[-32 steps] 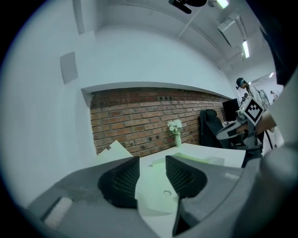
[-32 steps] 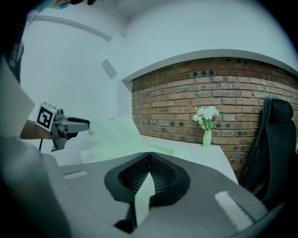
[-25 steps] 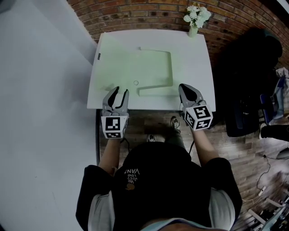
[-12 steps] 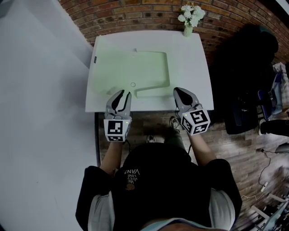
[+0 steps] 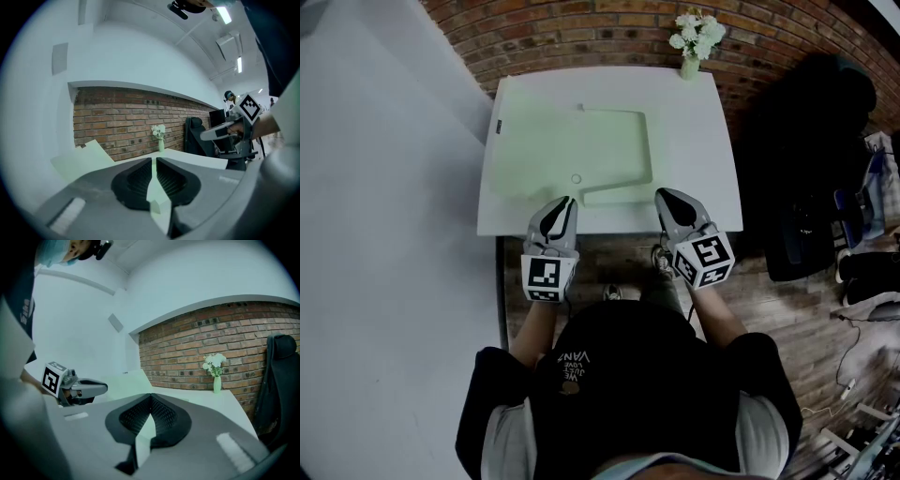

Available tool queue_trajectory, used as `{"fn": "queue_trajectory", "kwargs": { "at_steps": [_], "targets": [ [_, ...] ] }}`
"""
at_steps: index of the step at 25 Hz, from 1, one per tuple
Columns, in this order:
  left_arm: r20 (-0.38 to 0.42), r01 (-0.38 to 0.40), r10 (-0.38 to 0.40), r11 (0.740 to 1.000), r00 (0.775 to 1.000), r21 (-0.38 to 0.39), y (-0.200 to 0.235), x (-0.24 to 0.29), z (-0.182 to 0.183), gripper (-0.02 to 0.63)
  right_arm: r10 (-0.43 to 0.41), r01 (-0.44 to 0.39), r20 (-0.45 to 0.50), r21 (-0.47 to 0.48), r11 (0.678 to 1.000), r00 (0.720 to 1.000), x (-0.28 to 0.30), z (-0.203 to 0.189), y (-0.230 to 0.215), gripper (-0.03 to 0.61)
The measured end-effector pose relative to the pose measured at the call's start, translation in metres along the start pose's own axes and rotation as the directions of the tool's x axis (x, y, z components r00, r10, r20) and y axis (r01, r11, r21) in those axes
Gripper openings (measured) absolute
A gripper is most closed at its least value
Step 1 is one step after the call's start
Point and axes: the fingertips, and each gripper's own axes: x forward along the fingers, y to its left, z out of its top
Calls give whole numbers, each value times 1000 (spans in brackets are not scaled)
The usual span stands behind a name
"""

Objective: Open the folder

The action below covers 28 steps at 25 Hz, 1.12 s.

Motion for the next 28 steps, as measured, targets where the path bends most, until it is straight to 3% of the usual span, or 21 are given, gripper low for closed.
{"fn": "queue_trajectory", "kwargs": {
  "at_steps": [4, 28],
  "targets": [
    [-6, 14, -14, 1000, 1000, -5, -7, -1, -3, 0, 10, -10, -1, 9, 1000, 1000, -1, -2, 6, -2],
    [-5, 25, -26, 999, 1000, -48, -22, -11, -6, 0, -3, 4, -28, 51, 999, 1000, -12, -18, 20, -3]
  ]
}}
